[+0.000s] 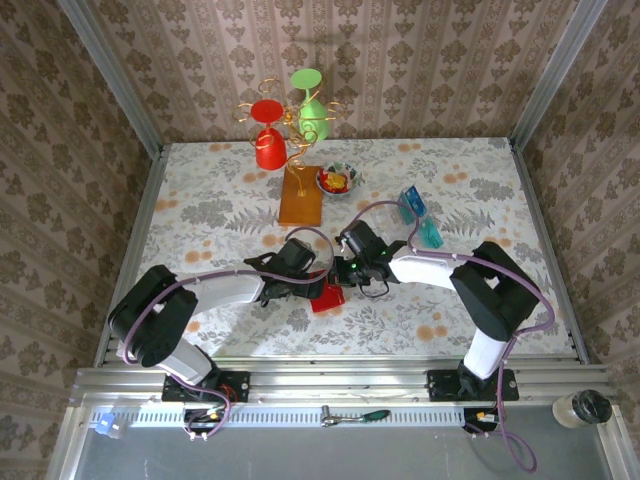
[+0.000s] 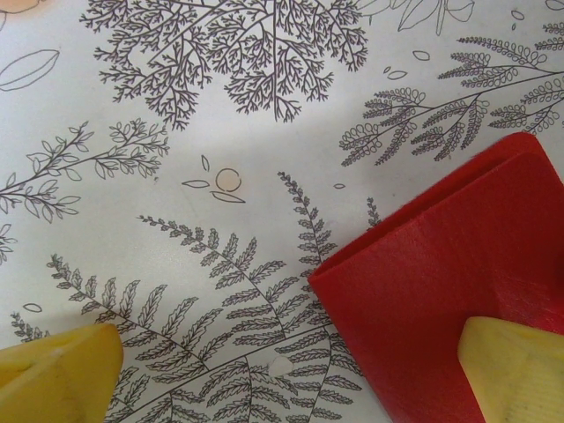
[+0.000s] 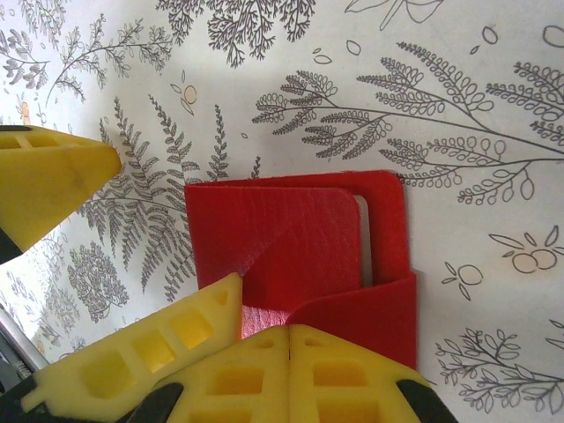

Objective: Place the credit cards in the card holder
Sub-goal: Close the button on the card holder.

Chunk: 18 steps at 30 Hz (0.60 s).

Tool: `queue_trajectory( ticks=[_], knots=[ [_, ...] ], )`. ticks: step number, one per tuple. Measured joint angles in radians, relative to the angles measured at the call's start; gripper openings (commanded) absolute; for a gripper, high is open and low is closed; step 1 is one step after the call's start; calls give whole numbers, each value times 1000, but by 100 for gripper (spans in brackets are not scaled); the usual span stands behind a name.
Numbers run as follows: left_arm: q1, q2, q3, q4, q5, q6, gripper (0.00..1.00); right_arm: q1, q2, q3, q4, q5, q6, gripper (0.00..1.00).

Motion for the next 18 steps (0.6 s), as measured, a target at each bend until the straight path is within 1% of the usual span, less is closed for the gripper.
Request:
queue_trajectory(
  ticks=[18],
  knots=[
    [0,0,0,0,0,0,100,6,13,-55,111,-8,41,0]
  ],
)
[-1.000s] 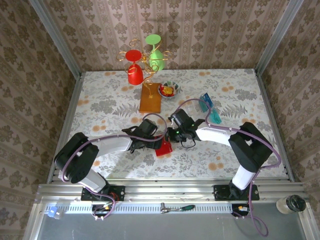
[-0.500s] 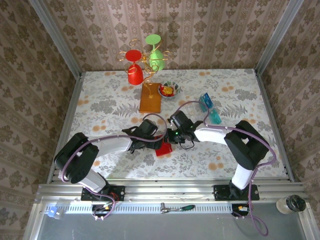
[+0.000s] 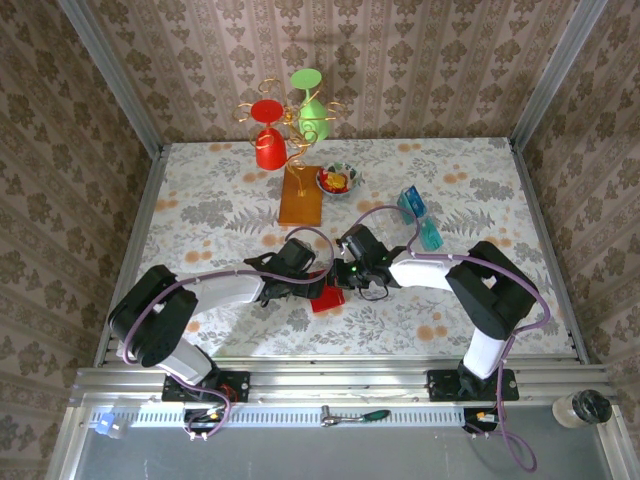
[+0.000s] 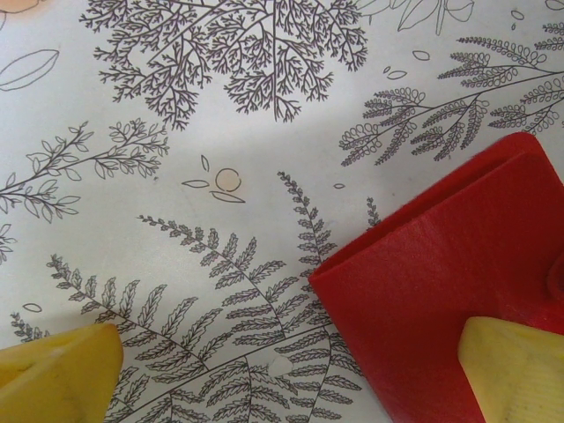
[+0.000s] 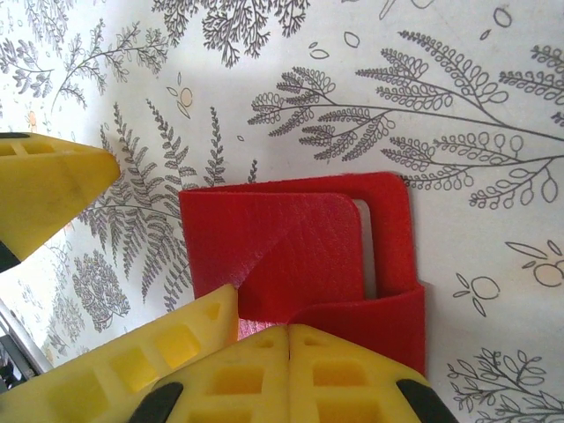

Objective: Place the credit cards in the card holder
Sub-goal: Close the button on the card holder.

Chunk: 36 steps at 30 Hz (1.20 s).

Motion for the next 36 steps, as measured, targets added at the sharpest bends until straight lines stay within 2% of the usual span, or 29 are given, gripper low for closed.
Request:
queue_trajectory(
  ticks=[24,36],
  knots=[
    [1,-4,0,-3,2,0,100,7,-39,-68,73,-10,0,0],
    [42,-80,-1,-21,45,0,100,8,-39,-71,80,-11,0,0]
  ],
)
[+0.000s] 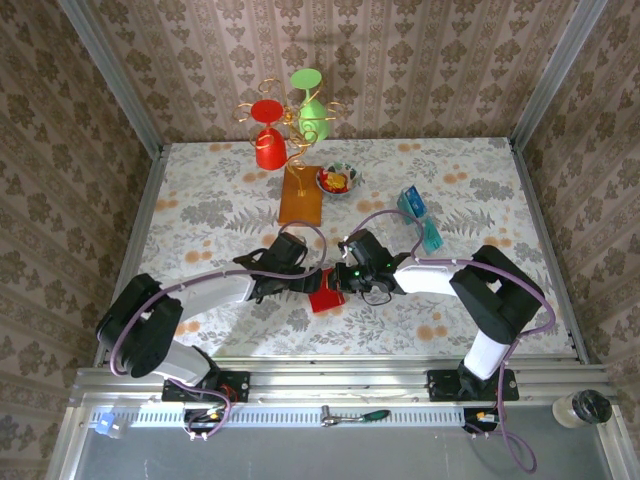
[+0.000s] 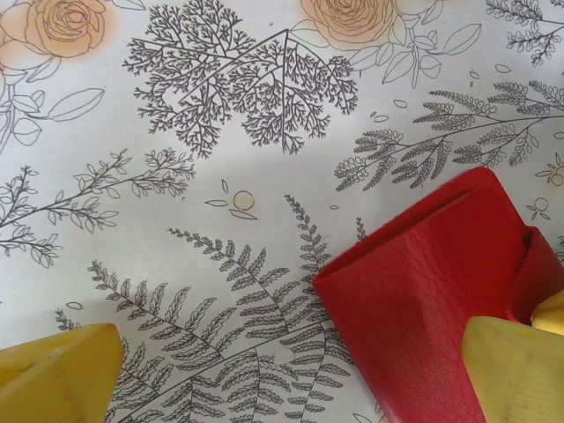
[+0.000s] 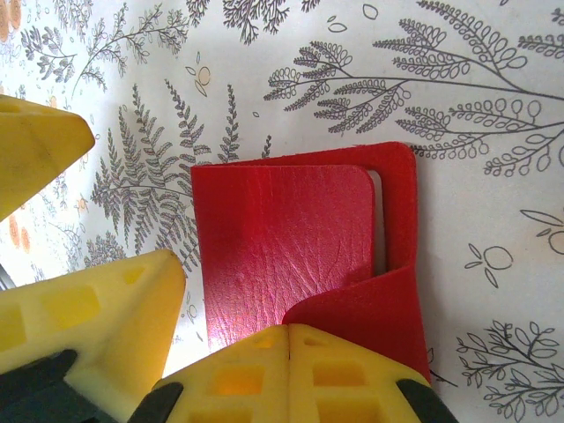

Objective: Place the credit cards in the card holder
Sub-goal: Close the button on the card holder.

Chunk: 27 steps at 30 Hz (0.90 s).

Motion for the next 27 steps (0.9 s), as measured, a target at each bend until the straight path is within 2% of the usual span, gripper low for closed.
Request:
queue_trajectory(
  ticks=[27],
  knots=[
    [-2,49,-40,31,10,0,100,19,19,37,-71,12,-29,0]
  ],
)
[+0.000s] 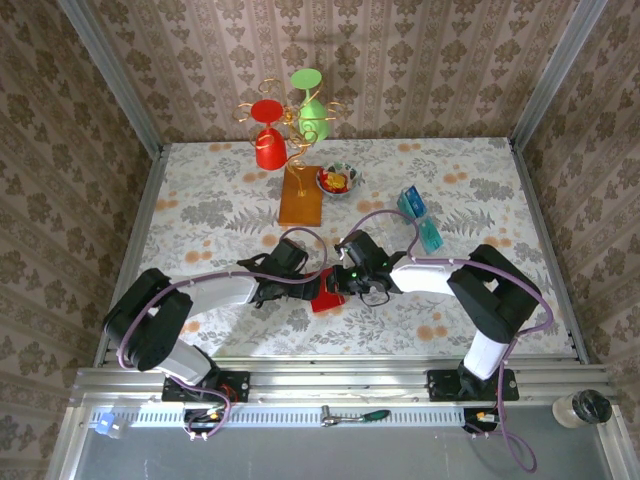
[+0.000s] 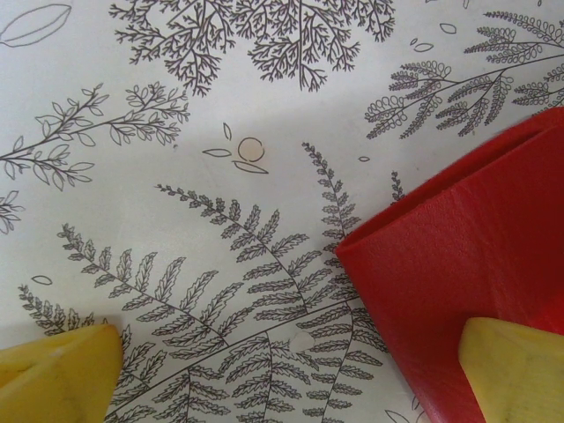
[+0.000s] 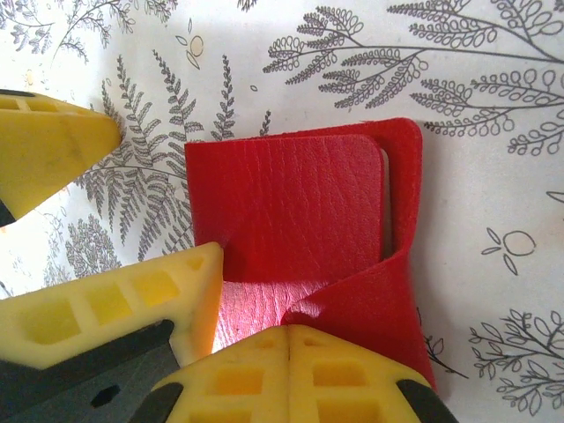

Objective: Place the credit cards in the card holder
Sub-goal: Close the button on the card holder.

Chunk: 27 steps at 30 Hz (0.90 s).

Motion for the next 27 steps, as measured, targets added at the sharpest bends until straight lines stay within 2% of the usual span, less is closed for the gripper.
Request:
queue_trajectory(
  ticks=[27],
  knots=[
    [-6,3,0,5,-5,0,100,-13,-32,53,-107,22,2,0]
  ],
)
